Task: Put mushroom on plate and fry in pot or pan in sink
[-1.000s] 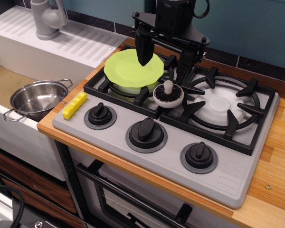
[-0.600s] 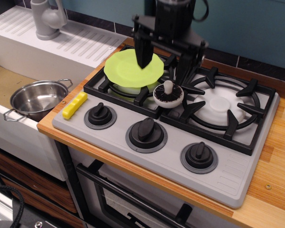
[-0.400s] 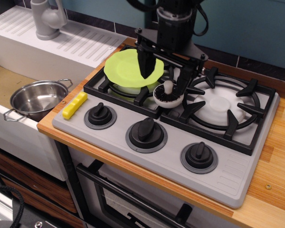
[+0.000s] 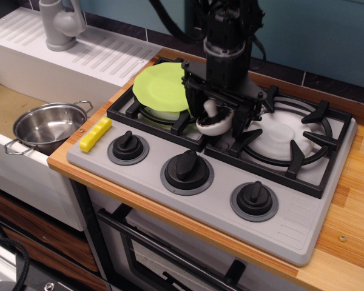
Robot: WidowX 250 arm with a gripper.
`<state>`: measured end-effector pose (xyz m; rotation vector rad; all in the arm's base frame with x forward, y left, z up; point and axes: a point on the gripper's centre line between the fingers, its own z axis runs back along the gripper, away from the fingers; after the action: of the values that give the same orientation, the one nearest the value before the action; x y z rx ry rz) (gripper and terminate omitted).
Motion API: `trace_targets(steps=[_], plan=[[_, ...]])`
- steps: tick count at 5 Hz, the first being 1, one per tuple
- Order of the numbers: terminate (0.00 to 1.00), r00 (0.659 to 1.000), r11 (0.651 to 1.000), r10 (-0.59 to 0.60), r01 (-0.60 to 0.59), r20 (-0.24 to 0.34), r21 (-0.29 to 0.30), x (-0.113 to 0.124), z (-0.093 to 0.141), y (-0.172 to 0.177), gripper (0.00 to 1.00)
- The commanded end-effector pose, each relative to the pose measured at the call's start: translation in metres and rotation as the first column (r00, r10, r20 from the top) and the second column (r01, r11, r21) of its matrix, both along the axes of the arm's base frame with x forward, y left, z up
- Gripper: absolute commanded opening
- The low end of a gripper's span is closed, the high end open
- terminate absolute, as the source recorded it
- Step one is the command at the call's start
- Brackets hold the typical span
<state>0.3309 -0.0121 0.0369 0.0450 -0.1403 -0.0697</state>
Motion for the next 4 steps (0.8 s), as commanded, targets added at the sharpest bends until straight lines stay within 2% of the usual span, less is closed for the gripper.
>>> trace_targets(steps=[1, 3, 4], plan=[[0.0, 1.0, 0.999, 0.019, -0.019, -0.003, 0.028, 0.007, 0.013, 0.0, 0.0], [0.0, 0.999, 0.998, 0.047, -0.046, -0.012, 0.041, 0.003, 0.018, -0.006, 0.0], [0.0, 0.997, 0.996, 0.056, -0.053, -0.046, 0.065, -0.006, 0.04, -0.005, 0.0]])
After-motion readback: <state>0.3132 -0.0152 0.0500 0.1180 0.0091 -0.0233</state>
